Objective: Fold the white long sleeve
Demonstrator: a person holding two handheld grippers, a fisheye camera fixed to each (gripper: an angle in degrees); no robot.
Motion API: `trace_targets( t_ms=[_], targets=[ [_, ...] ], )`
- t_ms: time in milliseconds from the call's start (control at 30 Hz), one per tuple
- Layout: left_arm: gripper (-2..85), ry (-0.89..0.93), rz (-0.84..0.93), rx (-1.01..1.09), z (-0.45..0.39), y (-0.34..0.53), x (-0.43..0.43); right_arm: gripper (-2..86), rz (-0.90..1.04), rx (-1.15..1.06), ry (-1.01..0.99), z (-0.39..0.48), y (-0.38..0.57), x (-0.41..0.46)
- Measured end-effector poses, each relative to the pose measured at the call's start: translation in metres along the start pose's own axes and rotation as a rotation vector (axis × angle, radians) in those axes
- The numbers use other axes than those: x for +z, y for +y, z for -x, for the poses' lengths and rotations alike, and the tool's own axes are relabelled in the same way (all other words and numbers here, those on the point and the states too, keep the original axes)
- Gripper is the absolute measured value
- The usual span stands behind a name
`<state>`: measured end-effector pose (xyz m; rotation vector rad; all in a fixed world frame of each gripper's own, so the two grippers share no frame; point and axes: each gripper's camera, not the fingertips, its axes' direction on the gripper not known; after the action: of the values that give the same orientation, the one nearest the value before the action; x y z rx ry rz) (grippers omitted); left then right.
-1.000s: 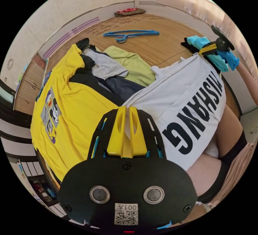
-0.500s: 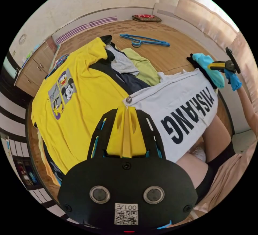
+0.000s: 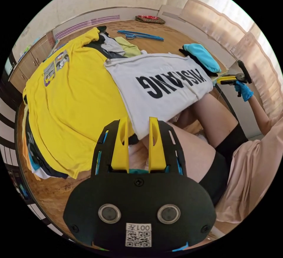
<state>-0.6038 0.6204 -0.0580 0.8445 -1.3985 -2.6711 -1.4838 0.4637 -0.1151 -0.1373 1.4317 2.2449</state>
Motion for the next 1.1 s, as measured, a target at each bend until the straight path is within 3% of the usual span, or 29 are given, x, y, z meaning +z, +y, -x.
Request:
trace_targets(
  t_ms=[167, 300, 400, 733, 900, 1000, 1100],
  targets=[
    [6.7, 0.022, 0.048, 0.011, -0.006, 0.017, 0.014, 10.2, -0.067, -0.011, 0.018, -0.011, 0.026, 0.029],
    [7.2, -0.123, 0.104, 0.008, -0.014, 0.023, 0.022, 14.0, -0.067, -0.052, -0.004, -0.013, 0.031, 0.052],
    [7.3, -0.089, 0.095, 0.009, -0.02, 0.029, 0.026, 14.4, -0.074, -0.046, -0.009, -0.015, 0.033, 0.062],
    [1.0, -0.113, 0.054, -0.048, -0.022, 0.053, 0.04, 3.2, -0.036, 0.131, -0.032, -0.038, 0.034, 0.067],
    [-0.8, -0.131, -0.047, -0.02, -0.027, 0.072, 0.001, 1.2, -0.108, 0.114, 0.173, -0.027, 0.049, 0.015],
    [-1.0, -0.189, -0.09, -0.032, -0.029, 0.082, -0.022, 0.6, -0.202, 0.129, 0.189, -0.026, 0.066, -0.023],
    [-1.1, -0.28, -0.036, -0.089, -0.023, 0.096, -0.019, 0.5, -0.117, 0.186, 0.329, -0.038, 0.087, -0.017]
  ],
)
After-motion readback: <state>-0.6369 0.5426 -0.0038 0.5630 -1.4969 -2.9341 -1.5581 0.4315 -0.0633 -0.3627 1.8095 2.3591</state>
